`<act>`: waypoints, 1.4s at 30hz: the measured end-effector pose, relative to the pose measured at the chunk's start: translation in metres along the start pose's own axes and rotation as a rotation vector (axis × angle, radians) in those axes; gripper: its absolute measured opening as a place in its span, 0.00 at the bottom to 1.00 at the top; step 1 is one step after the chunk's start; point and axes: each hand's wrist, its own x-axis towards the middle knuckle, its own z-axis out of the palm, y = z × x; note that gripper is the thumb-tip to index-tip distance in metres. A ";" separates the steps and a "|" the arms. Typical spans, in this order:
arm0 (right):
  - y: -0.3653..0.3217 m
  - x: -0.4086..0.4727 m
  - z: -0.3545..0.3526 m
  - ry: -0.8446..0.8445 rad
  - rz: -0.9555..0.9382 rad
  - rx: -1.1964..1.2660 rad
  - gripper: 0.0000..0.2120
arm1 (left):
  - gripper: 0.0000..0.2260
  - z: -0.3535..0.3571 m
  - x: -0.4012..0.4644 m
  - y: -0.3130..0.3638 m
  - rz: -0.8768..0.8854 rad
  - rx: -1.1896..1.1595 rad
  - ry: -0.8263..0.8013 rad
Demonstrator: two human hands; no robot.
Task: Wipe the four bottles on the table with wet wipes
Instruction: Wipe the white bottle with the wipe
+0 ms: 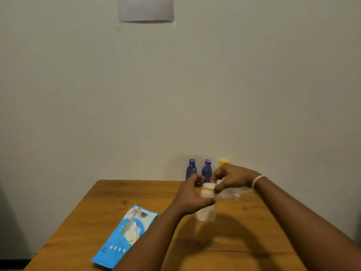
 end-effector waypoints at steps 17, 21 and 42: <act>-0.101 -0.024 0.005 0.398 -0.141 0.288 0.24 | 0.24 -0.061 -0.050 0.019 -0.231 -0.276 -0.018; -0.117 -0.022 0.032 0.433 -0.225 0.068 0.12 | 0.19 -0.062 -0.050 0.016 -0.168 -0.299 -0.023; -0.110 -0.013 0.102 0.822 -0.364 0.427 0.10 | 0.13 -0.100 -0.050 0.007 -0.110 -0.774 -0.090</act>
